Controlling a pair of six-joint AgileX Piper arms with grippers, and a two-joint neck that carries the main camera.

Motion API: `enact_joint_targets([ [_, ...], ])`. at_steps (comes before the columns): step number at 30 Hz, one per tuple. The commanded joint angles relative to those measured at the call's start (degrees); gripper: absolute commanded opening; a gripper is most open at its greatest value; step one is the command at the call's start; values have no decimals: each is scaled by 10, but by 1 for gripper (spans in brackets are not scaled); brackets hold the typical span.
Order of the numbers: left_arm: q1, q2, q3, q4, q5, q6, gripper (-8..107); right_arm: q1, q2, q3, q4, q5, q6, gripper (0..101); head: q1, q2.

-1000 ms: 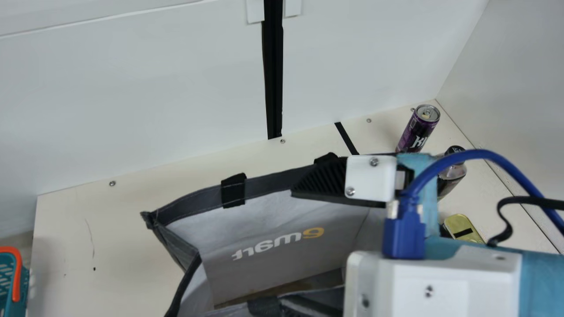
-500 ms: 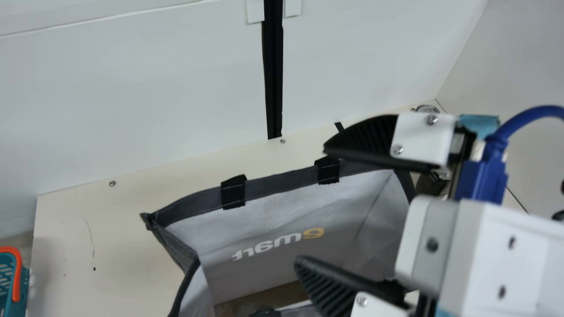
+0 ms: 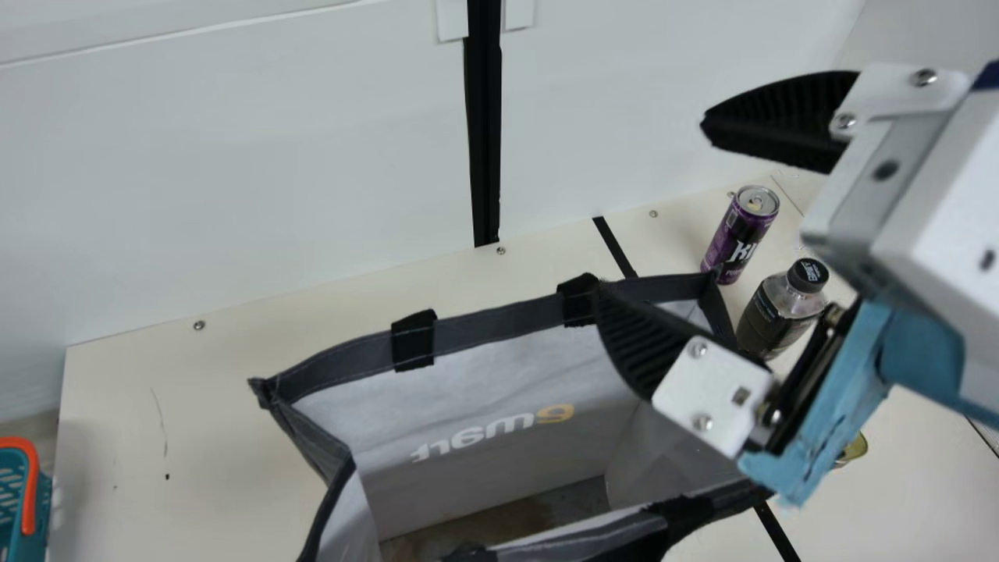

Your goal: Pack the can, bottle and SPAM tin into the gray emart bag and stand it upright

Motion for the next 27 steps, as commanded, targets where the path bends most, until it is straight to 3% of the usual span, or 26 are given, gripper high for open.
enact_joint_targets([
  [1,0,0,0,0,0,0,90,-33,4,-2,8,0,2,95,-13,0],
  [17,0,0,0,0,0,0,90,-214,45,-9,79,0,23,95,-13,0],
  [27,0,0,0,0,0,0,90,-274,54,7,63,0,85,95,-13,0],
])
